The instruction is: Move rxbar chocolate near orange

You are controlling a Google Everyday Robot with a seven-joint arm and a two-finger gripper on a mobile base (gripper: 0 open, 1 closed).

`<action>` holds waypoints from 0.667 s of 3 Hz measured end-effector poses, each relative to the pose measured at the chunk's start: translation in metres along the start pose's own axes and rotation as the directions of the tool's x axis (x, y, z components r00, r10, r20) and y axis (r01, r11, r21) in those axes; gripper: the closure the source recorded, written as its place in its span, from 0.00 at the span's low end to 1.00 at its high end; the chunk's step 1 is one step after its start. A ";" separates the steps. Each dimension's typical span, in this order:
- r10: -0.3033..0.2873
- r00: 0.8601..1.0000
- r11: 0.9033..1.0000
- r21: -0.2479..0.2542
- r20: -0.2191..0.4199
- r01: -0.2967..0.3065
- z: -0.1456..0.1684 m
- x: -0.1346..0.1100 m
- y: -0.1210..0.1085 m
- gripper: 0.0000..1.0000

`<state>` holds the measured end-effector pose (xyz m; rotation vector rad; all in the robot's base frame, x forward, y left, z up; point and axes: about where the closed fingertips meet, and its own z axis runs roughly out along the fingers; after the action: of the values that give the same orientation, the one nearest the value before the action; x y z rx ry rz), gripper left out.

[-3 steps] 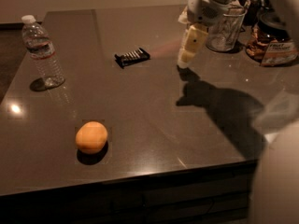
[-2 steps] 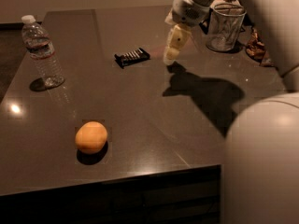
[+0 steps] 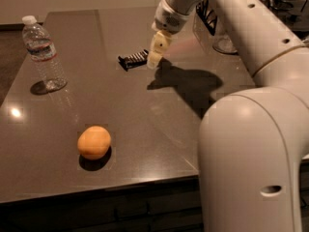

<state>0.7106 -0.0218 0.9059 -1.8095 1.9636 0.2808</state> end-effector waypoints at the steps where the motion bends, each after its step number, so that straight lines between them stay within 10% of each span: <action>1: 0.026 1.000 1.000 -0.004 0.000 -0.026 0.023 -0.008 -0.010 0.00; 2: 0.063 0.998 0.998 -0.007 -0.009 -0.063 0.041 -0.009 -0.020 0.00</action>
Offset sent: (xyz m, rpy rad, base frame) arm 0.0491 0.0263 -0.0366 -0.0034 0.0651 -0.0999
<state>0.7386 0.0021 0.8767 -1.7583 2.0309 0.3017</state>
